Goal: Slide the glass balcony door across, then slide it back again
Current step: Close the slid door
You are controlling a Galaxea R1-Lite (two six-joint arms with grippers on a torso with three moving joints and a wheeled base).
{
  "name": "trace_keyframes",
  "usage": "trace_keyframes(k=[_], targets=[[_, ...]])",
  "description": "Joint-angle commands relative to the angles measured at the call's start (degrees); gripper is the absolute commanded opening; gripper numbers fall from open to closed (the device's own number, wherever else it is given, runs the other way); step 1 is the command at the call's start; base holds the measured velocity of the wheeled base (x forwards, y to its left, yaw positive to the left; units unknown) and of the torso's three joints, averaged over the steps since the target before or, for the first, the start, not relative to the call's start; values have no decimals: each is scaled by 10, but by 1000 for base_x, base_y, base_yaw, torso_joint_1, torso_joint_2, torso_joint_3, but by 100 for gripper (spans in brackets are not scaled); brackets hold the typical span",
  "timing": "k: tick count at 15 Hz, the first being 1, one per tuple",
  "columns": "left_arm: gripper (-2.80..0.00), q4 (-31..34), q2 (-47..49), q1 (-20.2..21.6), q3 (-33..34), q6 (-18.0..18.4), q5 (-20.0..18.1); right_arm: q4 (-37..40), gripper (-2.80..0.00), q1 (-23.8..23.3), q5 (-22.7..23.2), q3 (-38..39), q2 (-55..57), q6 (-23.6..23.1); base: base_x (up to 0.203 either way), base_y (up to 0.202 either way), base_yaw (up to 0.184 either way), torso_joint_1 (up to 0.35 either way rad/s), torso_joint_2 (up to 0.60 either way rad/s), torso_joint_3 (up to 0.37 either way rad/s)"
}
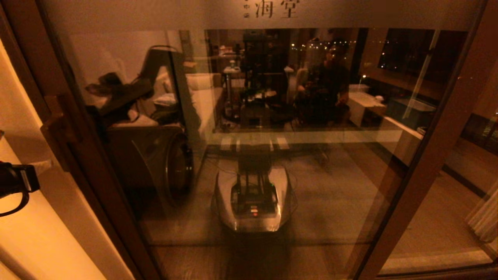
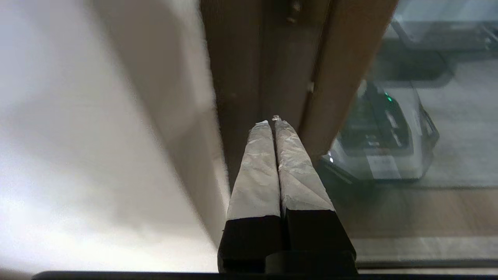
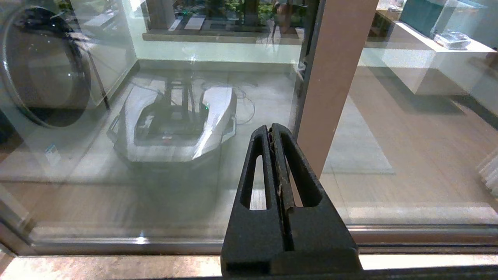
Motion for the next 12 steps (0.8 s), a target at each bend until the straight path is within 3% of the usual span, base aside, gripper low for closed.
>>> trace_keyframes(k=[1, 3, 12], targets=[[-280, -3, 17, -20, -4, 0, 8, 0, -280, 0, 0, 0, 1, 0, 0, 0, 0, 0, 0, 0], [-280, -3, 20, -40, -7, 0, 28, 0, -280, 0, 0, 0, 1, 0, 0, 0, 0, 0, 0, 0], [-280, -3, 14, -70, -7, 0, 31, 0, -280, 0, 0, 0, 1, 0, 0, 0, 0, 0, 0, 0]])
